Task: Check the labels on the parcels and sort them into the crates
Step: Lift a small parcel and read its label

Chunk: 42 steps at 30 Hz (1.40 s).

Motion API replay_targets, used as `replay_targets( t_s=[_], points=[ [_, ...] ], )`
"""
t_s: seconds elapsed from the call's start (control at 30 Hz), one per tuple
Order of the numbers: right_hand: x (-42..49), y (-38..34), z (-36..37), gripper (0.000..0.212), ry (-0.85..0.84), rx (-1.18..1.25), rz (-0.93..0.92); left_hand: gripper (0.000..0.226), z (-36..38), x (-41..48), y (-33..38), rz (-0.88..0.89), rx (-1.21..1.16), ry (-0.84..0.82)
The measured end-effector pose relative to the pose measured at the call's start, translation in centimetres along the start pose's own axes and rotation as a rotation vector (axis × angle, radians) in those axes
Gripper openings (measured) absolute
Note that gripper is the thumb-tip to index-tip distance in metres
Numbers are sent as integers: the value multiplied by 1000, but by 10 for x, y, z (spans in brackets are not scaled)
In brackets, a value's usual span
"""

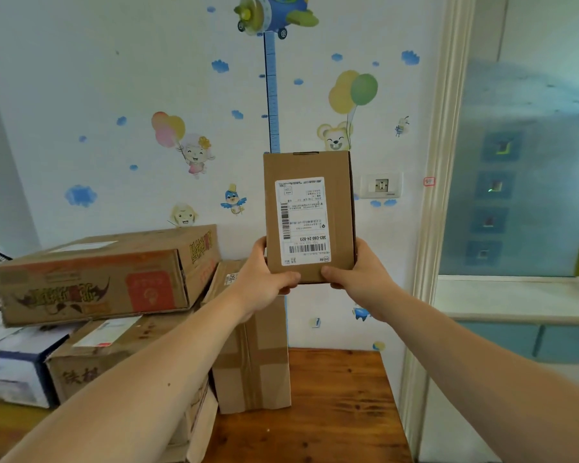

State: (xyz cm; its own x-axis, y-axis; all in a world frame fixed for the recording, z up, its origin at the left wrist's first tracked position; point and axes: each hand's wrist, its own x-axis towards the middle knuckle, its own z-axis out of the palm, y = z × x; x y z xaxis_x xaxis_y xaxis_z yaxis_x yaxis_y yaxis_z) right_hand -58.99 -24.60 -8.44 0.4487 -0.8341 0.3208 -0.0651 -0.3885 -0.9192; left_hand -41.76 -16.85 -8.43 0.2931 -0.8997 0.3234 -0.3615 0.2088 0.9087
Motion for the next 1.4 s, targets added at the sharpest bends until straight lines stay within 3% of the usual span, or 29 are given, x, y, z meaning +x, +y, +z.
replay_targets(
  t_s=[0.17, 0.23, 0.37, 0.53, 0.67, 1.23, 1.4],
  points=[
    [2, 0, 4, 42, -15, 57, 43, 31, -13, 4, -2, -64, -107, 32],
    [3, 1, 6, 30, 15, 73, 44, 27, -14, 6, -4, -62, -85, 37],
    [3, 4, 6, 27, 31, 33, 52, 21, -14, 5, -8, -58, -68, 25],
    [0, 1, 1, 22, -8, 73, 74, 26, -16, 3, -6, -95, -125, -1],
    [-2, -2, 4, 16, -7, 112, 73, 11, -12, 2, 4, -73, -201, 15],
    [-9, -15, 5, 22, 26, 173, 60, 7, -3, -7, 16, -30, -209, 114],
    [-7, -20, 3, 6, 82, 245, 54, 11, -4, -9, 20, -64, -179, 69]
  ],
)
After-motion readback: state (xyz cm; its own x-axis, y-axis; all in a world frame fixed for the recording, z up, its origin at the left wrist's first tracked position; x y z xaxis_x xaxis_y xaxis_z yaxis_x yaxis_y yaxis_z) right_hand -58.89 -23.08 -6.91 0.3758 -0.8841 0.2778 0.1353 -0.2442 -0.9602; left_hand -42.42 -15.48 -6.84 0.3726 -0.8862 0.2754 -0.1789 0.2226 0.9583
